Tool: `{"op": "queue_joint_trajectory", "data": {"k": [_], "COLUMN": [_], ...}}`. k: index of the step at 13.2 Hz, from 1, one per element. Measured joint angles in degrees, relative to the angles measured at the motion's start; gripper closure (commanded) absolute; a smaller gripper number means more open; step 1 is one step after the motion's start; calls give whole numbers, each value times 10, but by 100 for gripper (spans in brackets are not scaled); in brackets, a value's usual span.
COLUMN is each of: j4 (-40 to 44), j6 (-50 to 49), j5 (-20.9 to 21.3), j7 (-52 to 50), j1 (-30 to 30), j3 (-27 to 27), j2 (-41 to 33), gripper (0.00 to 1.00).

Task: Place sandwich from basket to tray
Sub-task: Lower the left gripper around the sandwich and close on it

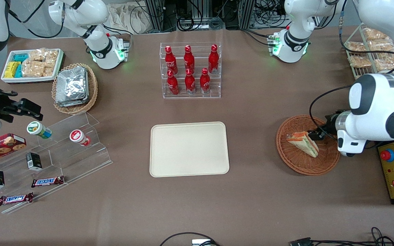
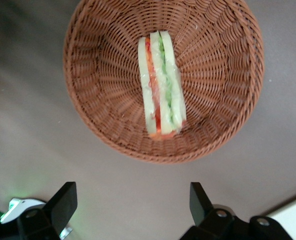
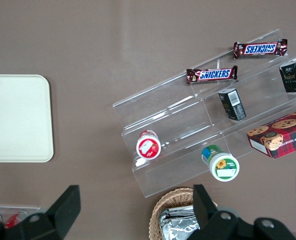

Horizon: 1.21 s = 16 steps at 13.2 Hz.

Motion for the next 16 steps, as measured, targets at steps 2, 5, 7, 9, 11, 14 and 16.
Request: {"op": "queue_joint_trajectory", "data": {"k": [2, 5, 7, 9, 11, 14, 16], "j4": [-21, -34, -35, -36, -43, -85, -119], "j6": [36, 72, 102, 123, 147, 212, 263], "j5": [0, 0, -3, -20, -25, -25, -27], "j7": [-1, -1, -1, -2, -2, -3, -3], "j1": [8, 19, 19, 19, 19, 19, 19], "j3": [3, 4, 3, 3, 3, 3, 3], "j2": [9, 28, 49, 67, 78, 83, 85], "gripper": [1, 1, 1, 0, 1, 1, 6]}}
